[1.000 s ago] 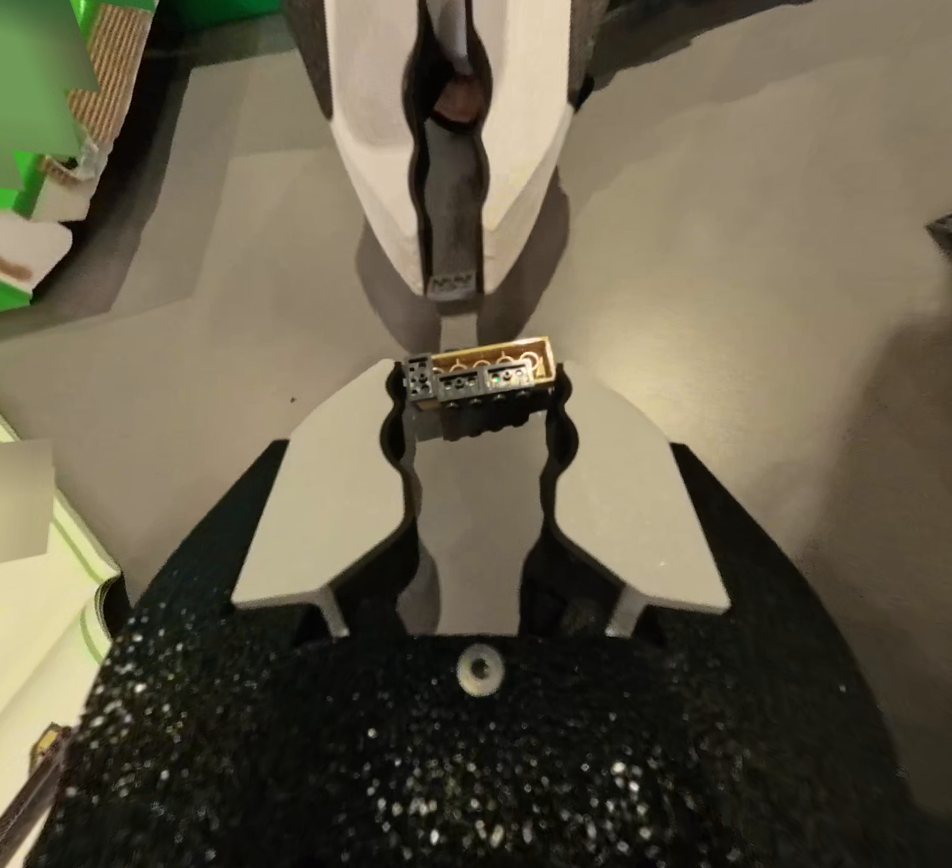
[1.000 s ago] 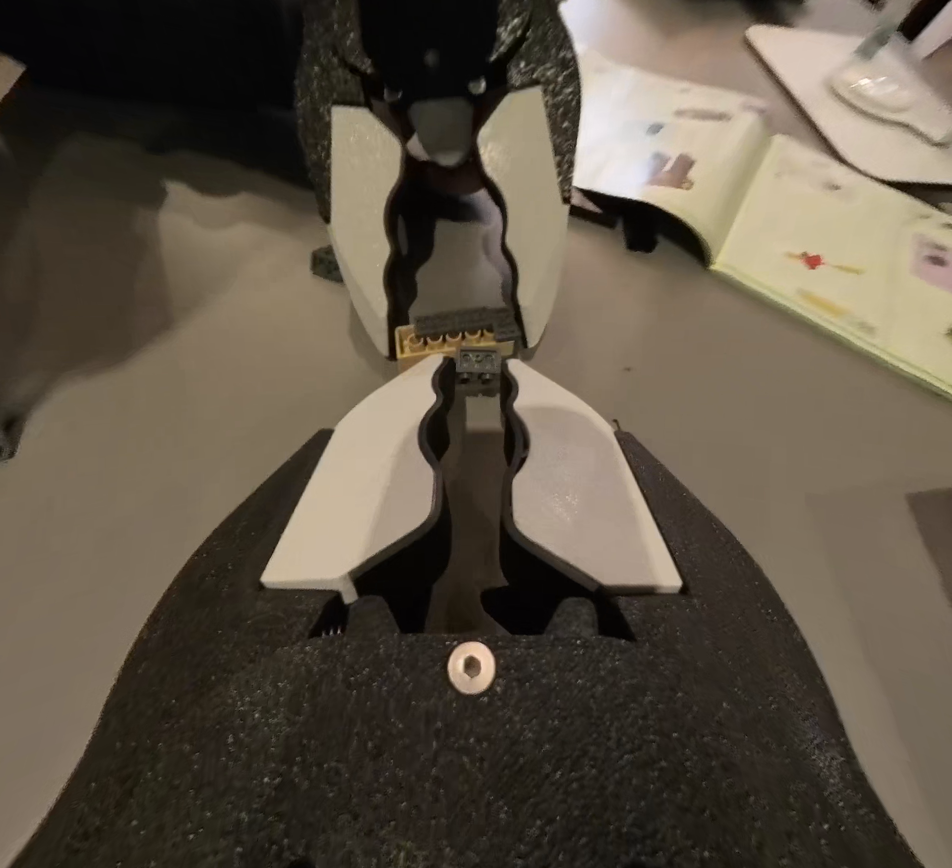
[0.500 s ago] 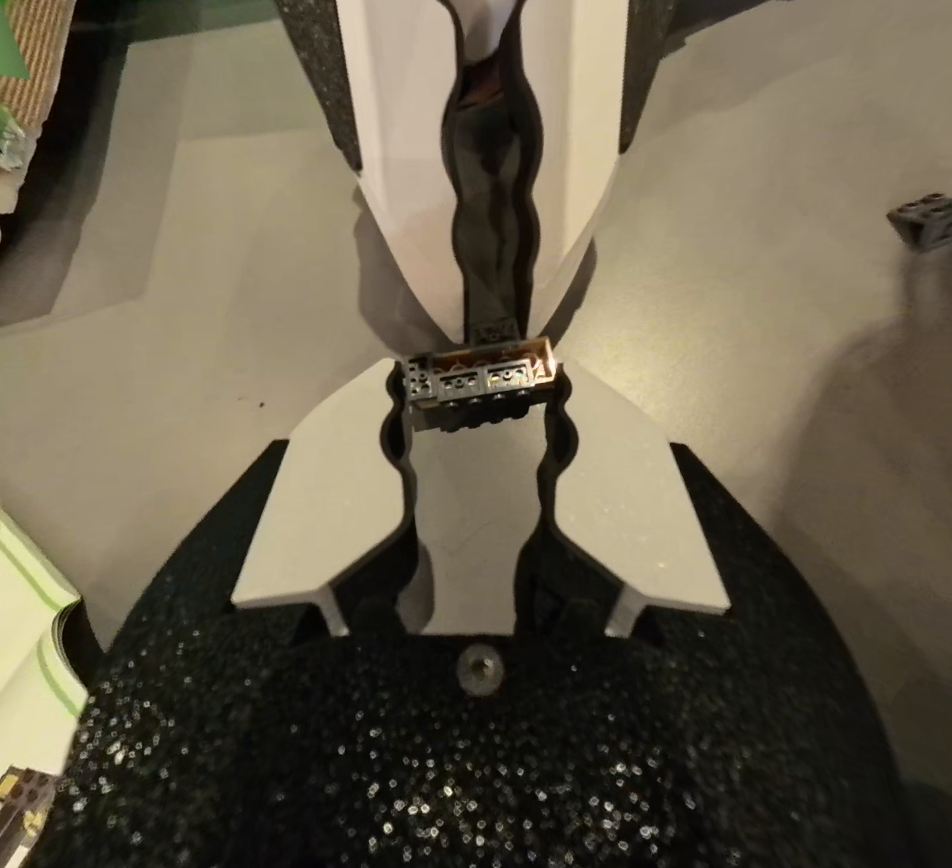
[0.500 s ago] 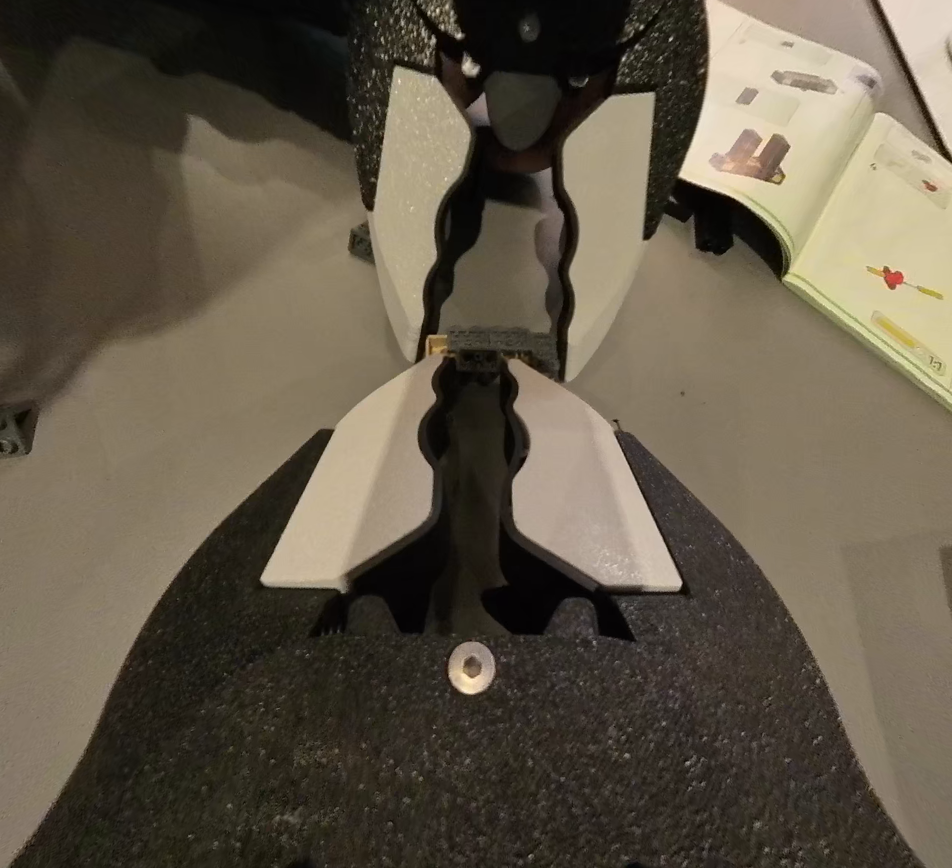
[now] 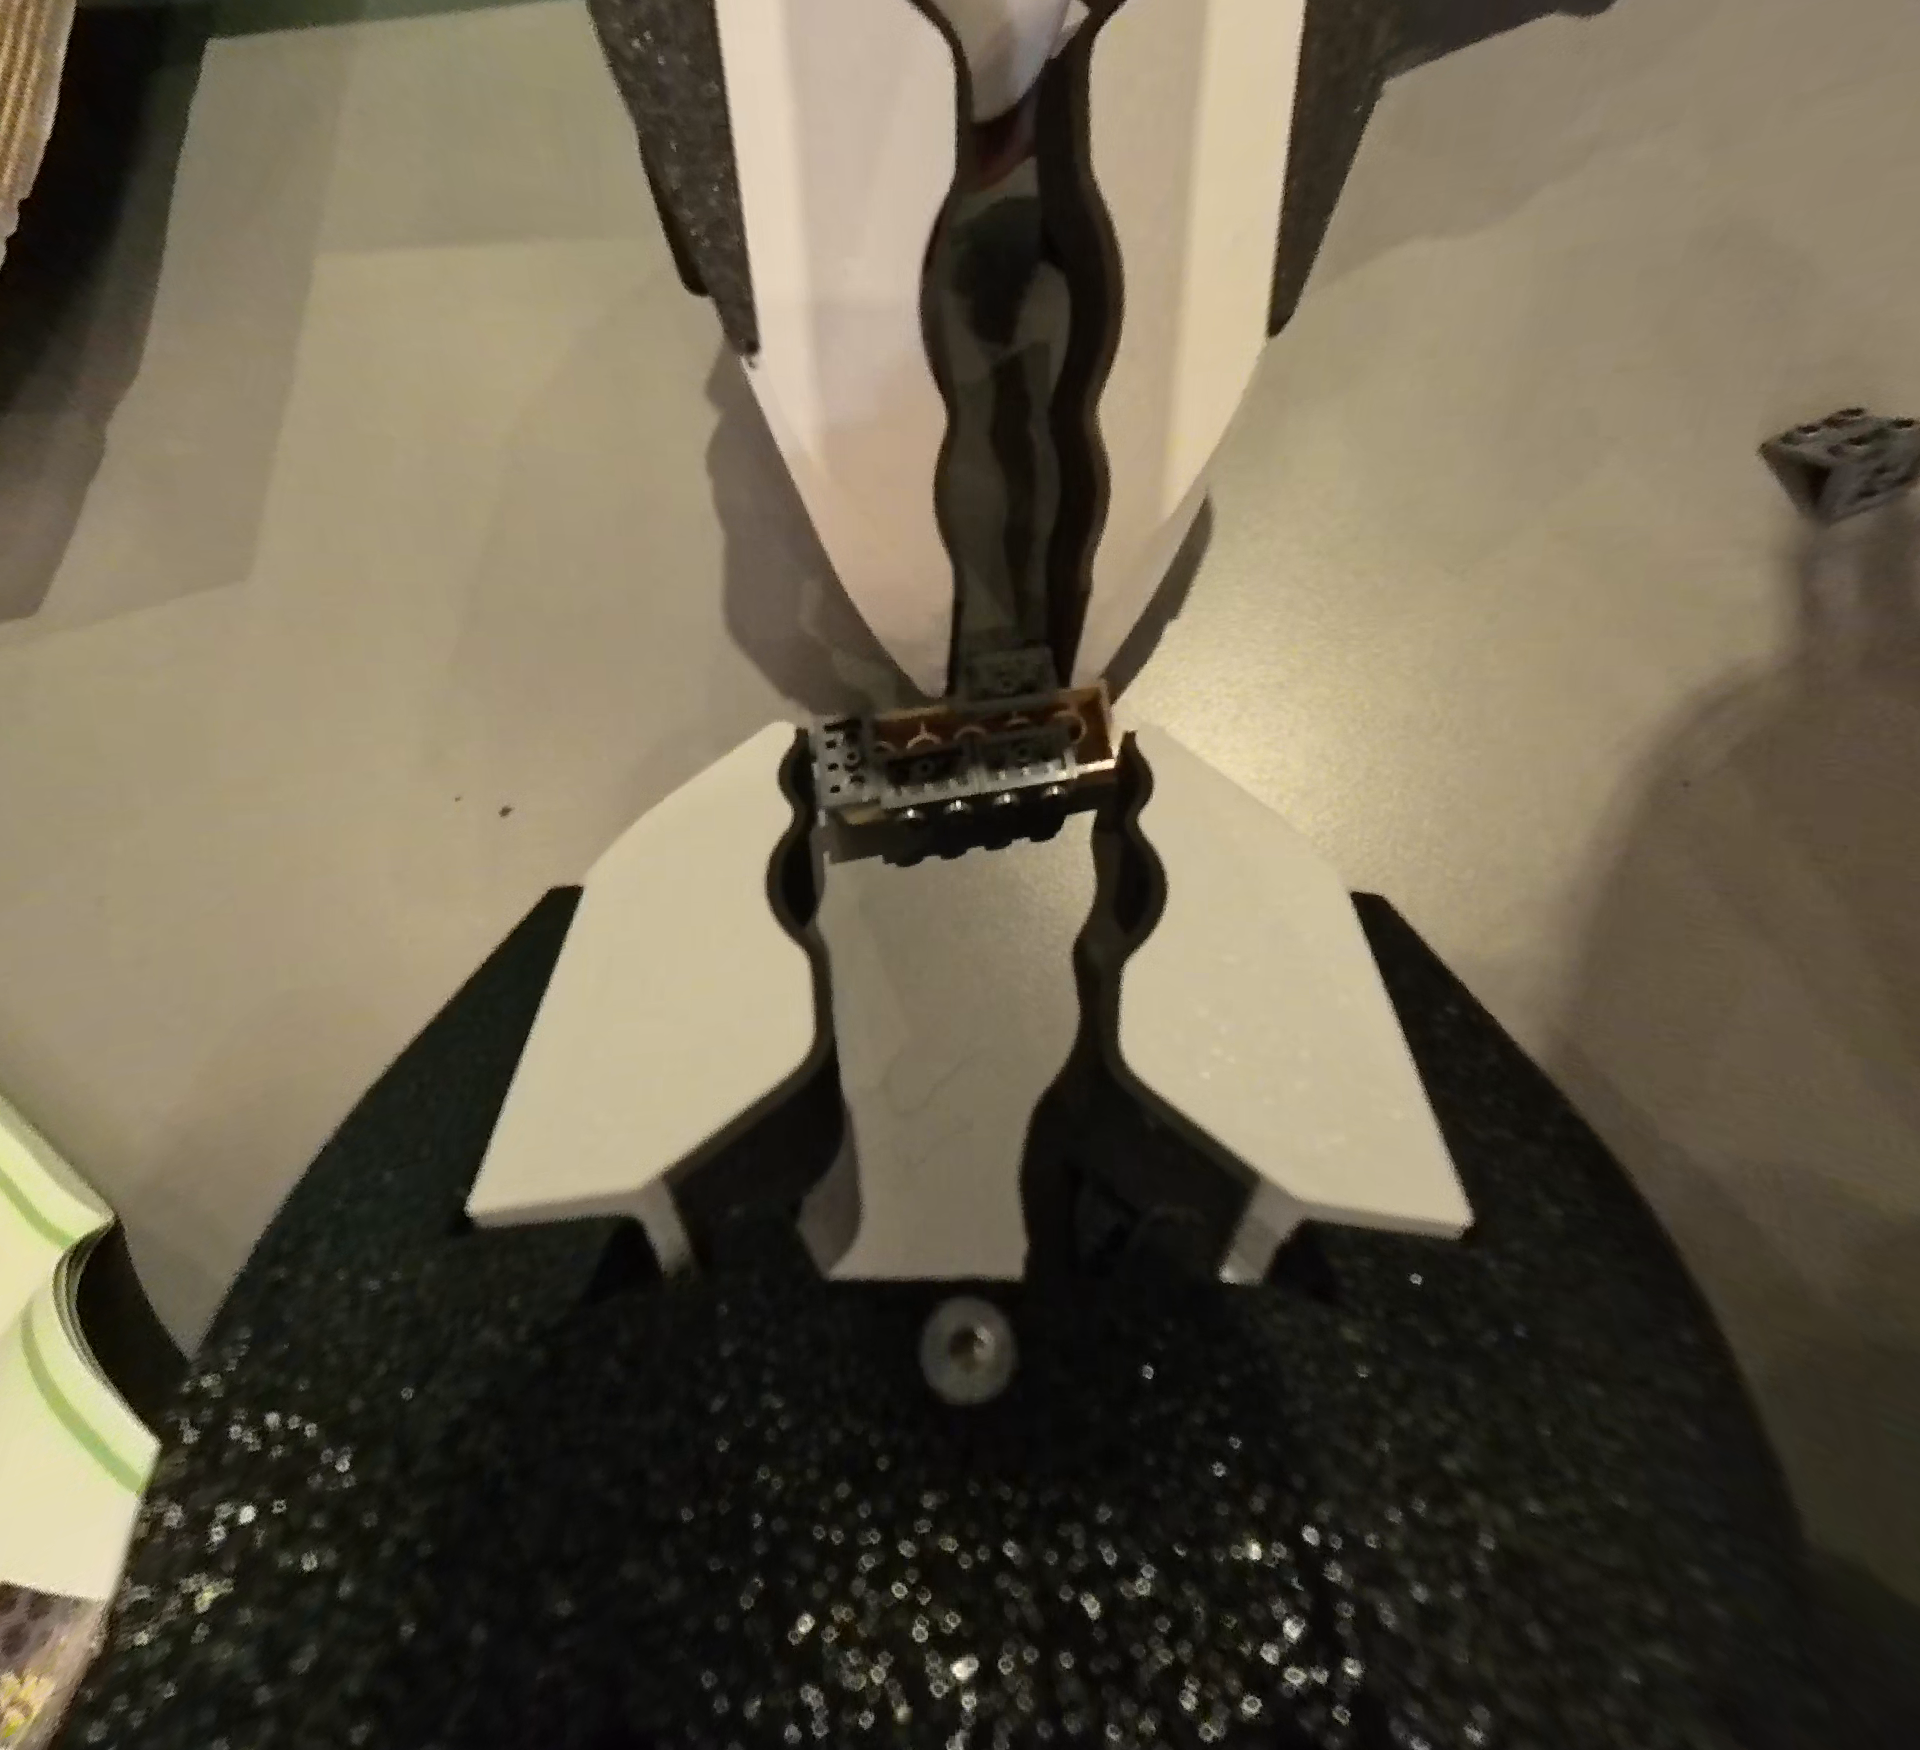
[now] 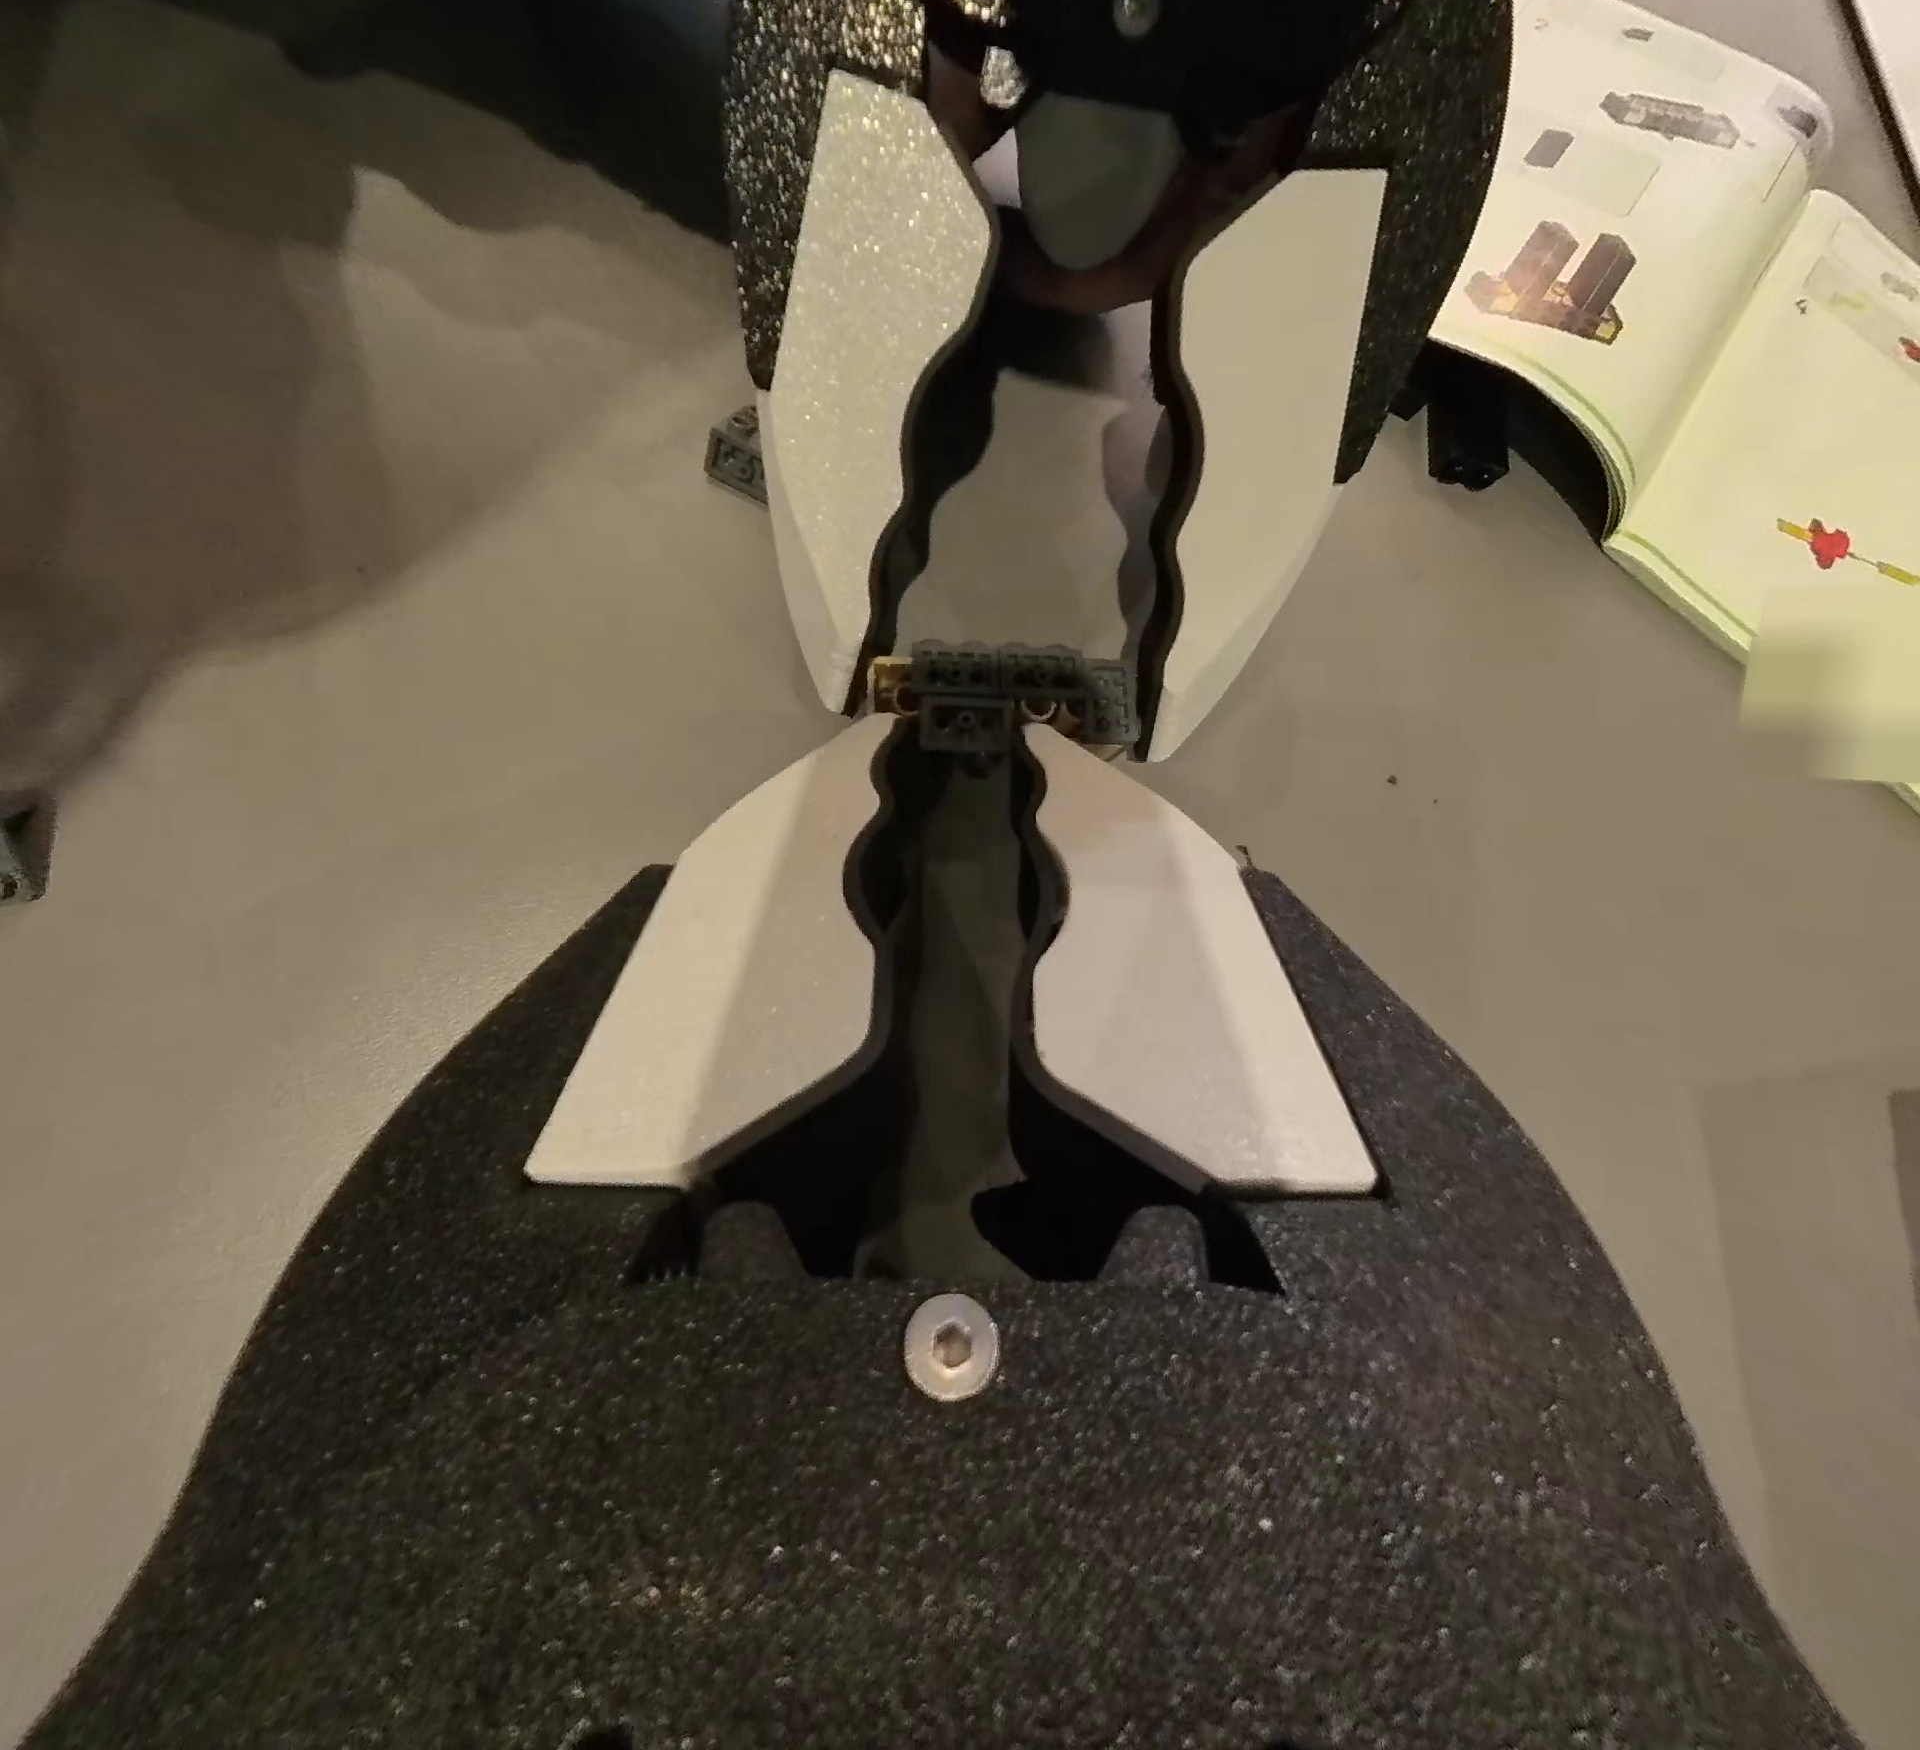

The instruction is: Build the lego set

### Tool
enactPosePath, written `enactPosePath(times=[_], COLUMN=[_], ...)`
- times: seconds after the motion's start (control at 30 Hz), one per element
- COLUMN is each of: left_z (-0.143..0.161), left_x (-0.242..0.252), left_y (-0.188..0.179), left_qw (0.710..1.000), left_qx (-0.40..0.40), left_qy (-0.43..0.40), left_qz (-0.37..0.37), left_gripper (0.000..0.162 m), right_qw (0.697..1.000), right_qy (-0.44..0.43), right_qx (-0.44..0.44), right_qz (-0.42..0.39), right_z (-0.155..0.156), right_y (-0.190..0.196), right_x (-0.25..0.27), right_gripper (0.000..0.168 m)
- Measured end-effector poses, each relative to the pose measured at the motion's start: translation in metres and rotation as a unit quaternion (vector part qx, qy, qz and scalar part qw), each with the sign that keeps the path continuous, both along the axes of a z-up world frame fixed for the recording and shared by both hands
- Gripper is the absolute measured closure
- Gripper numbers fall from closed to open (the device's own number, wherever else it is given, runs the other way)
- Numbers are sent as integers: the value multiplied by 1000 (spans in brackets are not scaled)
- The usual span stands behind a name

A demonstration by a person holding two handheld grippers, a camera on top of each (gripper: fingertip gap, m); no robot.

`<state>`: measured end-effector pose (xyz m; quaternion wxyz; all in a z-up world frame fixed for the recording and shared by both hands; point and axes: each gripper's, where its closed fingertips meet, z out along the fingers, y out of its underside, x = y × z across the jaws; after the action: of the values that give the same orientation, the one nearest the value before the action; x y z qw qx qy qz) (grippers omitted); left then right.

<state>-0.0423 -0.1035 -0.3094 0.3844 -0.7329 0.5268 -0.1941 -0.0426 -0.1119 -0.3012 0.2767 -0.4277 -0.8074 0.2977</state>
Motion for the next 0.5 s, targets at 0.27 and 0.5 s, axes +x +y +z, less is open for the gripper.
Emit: enactPosePath(times=[0.27,0.5], left_z=[-1,-1], left_x=[0,0], left_y=[0,0], left_qw=[1000,1000], left_qx=[-8,-8], left_qy=[-1,-1], left_qz=[0,0], left_gripper=[106,106], right_qw=[1000,999], right_qy=[2,-5], right_qx=[-19,-30], right_qz=[-4,-10], right_z=[-1,-1], right_y=[1,9], right_x=[0,9], right_gripper=[150,144])
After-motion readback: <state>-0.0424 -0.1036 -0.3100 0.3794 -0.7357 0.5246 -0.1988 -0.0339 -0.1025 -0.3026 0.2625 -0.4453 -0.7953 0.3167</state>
